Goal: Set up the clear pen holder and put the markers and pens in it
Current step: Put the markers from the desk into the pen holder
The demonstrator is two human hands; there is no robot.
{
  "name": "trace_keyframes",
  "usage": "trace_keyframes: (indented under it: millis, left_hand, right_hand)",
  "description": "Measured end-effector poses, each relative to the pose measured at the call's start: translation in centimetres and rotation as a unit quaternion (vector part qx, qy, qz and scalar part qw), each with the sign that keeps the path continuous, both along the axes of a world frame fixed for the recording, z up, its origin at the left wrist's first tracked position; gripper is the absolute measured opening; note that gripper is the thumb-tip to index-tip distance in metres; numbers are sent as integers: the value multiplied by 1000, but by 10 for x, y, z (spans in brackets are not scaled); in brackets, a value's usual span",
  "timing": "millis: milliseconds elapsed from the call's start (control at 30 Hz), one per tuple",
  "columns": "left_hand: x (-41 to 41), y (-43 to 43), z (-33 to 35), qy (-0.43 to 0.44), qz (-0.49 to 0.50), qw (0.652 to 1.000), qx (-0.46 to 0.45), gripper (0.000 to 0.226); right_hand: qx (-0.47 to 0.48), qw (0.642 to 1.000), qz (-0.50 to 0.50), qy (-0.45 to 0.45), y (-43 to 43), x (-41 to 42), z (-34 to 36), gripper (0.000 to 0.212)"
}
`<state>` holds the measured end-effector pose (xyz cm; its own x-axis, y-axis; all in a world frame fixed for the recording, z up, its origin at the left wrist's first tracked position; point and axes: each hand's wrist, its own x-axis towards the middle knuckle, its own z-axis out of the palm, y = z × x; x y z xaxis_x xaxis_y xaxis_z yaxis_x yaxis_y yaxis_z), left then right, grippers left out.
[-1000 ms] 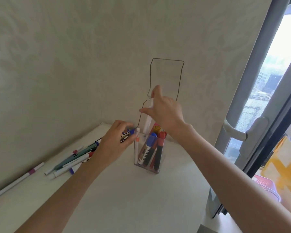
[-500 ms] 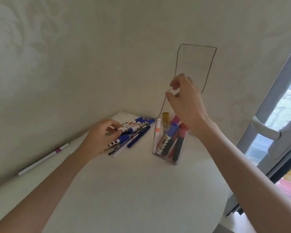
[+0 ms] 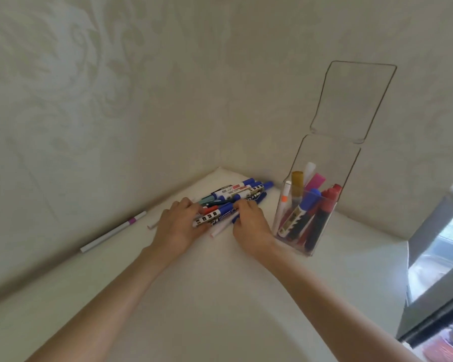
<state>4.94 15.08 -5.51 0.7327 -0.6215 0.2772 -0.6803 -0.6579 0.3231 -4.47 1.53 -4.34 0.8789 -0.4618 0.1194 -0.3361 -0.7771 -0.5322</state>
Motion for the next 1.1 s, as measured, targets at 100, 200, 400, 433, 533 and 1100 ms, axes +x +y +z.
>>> trace_keyframes:
  millis: [100, 200, 400, 433, 533, 1100]
  left_hand:
    - [2, 8, -4, -1, -1, 1000, -3, 36]
    - [2, 17, -7, -2, 15, 1000, 7, 41]
    - [0, 29, -2, 76, 29, 996, 26, 42]
    - [1, 30, 0, 88, 33, 995, 40, 41]
    - [0, 30, 5, 125, 34, 989, 67, 41]
    - [-23, 18, 19, 195, 93, 976, -25, 15]
  right_hand:
    - [-16, 999, 26, -18, 1, 4, -8, 39]
    - [-39, 997, 69, -15, -1, -2, -14, 40]
    - [-71, 986, 153, 9, -5, -25, -16, 38]
    - [-67, 985, 161, 12, -4, -29, -16, 39]
    - [-48, 984, 171, 1, 0, -42, -14, 36]
    - [8, 982, -82, 168, 6, -8, 10, 35]
